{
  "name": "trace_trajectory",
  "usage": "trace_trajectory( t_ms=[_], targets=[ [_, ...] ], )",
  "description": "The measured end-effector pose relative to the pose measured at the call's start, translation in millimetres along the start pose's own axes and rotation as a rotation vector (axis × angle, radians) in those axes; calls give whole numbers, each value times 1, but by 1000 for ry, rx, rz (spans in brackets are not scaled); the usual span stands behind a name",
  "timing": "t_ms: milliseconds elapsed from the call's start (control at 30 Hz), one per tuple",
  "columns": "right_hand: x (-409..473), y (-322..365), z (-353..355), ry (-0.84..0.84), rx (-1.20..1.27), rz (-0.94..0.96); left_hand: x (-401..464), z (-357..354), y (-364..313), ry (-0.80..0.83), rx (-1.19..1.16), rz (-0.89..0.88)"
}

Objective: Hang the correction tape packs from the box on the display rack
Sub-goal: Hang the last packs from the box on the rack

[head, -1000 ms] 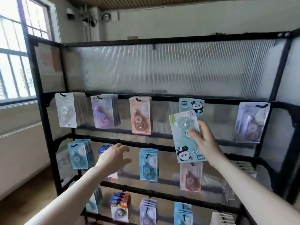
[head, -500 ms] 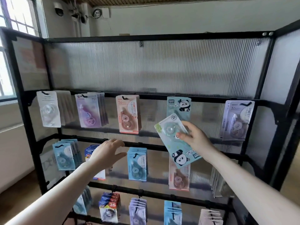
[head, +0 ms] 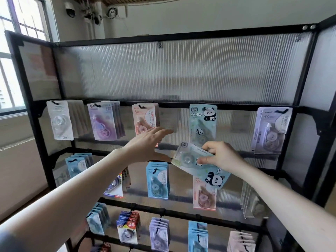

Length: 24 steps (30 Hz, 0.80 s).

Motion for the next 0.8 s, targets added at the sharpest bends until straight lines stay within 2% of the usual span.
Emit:
trace_trajectory(
  t_ms=[167,333,500,800],
  targets=[
    [-4,12,-8,27,-187,8,16,4,-42,20,36,-142],
    [-9,22,-13,72,-333,50,17,-28,-50,161,41,-104],
    [-8,20,-17,111,-421,56,18,-40,-52,156,63,-76],
    [-5,26,-21,116,-420,96,19,-48,-51,176,12,-36]
  ],
)
Point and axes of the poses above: each hand's wrist, its own x-axis towards the middle knuckle, its own z-axis out of the back of the hand, y = z × x, the point moved 7 cm from there along x, towards the middle knuckle, and after that the axes turned 4 degrees about x, right-handed, at the moved point
